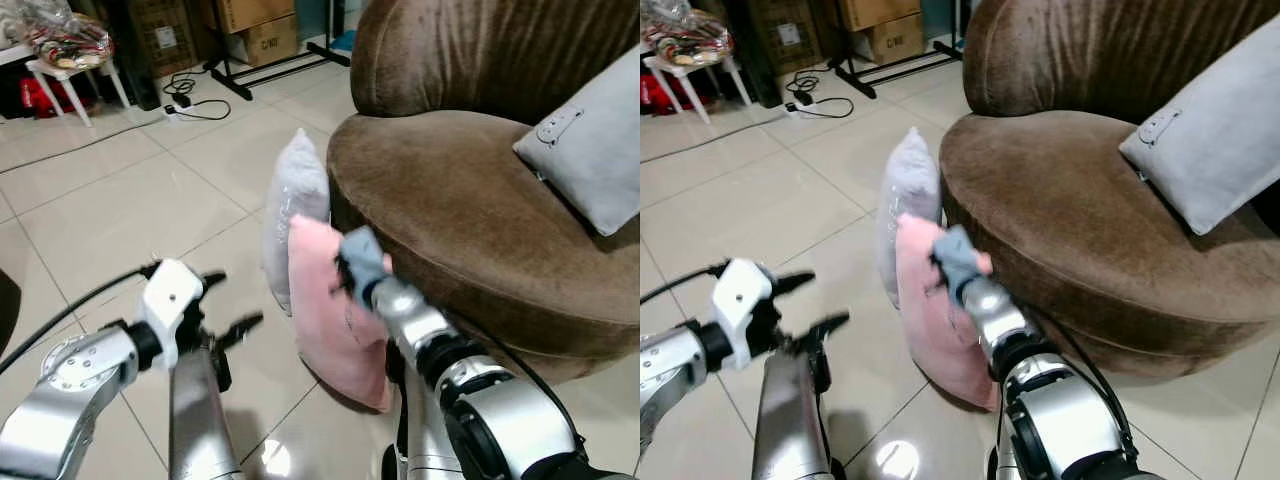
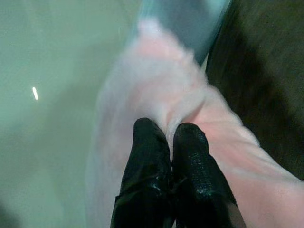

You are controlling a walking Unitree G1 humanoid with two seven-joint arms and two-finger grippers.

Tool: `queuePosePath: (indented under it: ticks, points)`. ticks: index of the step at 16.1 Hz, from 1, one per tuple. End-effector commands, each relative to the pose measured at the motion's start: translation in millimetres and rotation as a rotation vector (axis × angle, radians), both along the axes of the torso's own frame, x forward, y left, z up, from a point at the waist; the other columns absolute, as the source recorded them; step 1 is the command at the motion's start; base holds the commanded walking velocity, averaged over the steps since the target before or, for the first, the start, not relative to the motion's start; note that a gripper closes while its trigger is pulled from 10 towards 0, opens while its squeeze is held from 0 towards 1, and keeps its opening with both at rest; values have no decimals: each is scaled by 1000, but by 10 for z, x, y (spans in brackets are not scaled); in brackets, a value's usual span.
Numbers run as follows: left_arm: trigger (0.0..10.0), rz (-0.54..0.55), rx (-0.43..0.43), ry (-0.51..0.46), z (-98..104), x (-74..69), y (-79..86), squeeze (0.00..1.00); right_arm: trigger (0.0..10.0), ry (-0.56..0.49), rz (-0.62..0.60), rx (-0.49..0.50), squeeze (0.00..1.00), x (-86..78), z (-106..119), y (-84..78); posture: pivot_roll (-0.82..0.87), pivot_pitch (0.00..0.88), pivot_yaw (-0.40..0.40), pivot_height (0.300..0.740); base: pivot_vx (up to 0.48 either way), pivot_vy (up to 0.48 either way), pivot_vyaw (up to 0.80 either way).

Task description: Move the pillow to the sofa from floor

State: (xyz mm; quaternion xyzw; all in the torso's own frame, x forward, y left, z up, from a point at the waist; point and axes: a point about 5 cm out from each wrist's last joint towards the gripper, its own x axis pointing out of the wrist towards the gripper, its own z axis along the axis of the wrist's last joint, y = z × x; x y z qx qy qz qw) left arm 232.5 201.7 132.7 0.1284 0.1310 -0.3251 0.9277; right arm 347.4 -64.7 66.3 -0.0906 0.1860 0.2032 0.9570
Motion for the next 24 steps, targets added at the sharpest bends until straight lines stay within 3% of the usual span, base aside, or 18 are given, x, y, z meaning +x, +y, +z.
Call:
queuePosePath:
  ticks: [1, 3, 6, 9, 10, 11, 12, 13, 14, 15, 16, 18, 21, 23, 24]
  points:
    - [10000, 45, 20, -50, 53, 56, 48, 0, 0, -121, -42, 100, 0, 108, 262, -95, -8, 0, 27, 401, 0, 0, 0]
    - [10000, 77, 19, -95, 90, 98, 32, 0, 0, -241, -86, 200, 0, 84, 536, -274, -28, 0, 34, 401, 0, 0, 0]
    - [10000, 108, 11, -135, 112, 116, 12, 0, 0, -376, -98, 268, 0, -125, 879, -457, -41, 0, 33, 401, 0, 0, 0]
    - [10000, 129, -10, -200, 205, 228, -27, 0, 0, -658, -186, 460, 0, -281, 1739, -700, -64, 0, 46, 401, 0, 0, 0]
    - [10000, 129, -15, -210, 224, 249, -39, 0, 824, -710, -192, 468, 0, -298, 1879, -735, -68, 0, 47, 401, 0, 0, 0]
    - [10000, 132, -31, -232, 263, 293, -71, 0, 10000, -751, -211, 420, 0, -308, 2071, -814, -85, 0, 56, 401, 0, 0, 0]
    - [10000, 128, -41, -249, 283, 342, -117, 0, 10000, -727, -191, 308, 0, -302, 2098, -853, -91, 0, 55, 401, 0, 0, 0]
    - [10000, 127, -40, -254, 277, 362, -137, 0, 10000, -668, -175, 269, 0, -299, 1998, -844, -95, 0, 55, 401, 0, 0, 0]
    - [10000, 118, -22, -258, 248, 409, -185, 0, 10000, -474, -100, 76, 0, -303, 1537, -786, -93, 0, 49, 401, 0, 0, 0]
    - [10000, 113, -8, -259, 236, 419, -191, 0, 10000, -403, -67, 47, 0, -312, 1376, -761, -93, 0, 49, 401, 0, 0, 0]
    - [10000, 104, 13, -251, 202, 431, -187, 0, 10000, -282, -80, 25, 1000, -310, 1086, -763, -86, 0, 39, 401, 0, 0, 0]
    - [10000, 72, 69, -224, 120, 433, -143, 0, 10000, -167, -79, -19, 1000, -271, 768, -753, -75, 0, 30, 401, 0, 0, 0]
    - [10000, 56, 115, -199, 46, 435, -85, 0, 10000, -60, -42, -6, 1000, -189, 467, -661, -61, 0, 27, 401, 0, 0, 0]
    - [10000, 47, 130, -184, 11, 425, -65, 0, 10000, -10, 21, -17, 1000, -155, 266, -534, -51, 0, 28, 401, 0, 0, 0]
    - [10000, 39, 139, -181, 5, 400, -44, 0, 10000, 16, 76, -30, 1000, -154, 128, -384, -43, 0, 29, 401, 0, 0, 0]
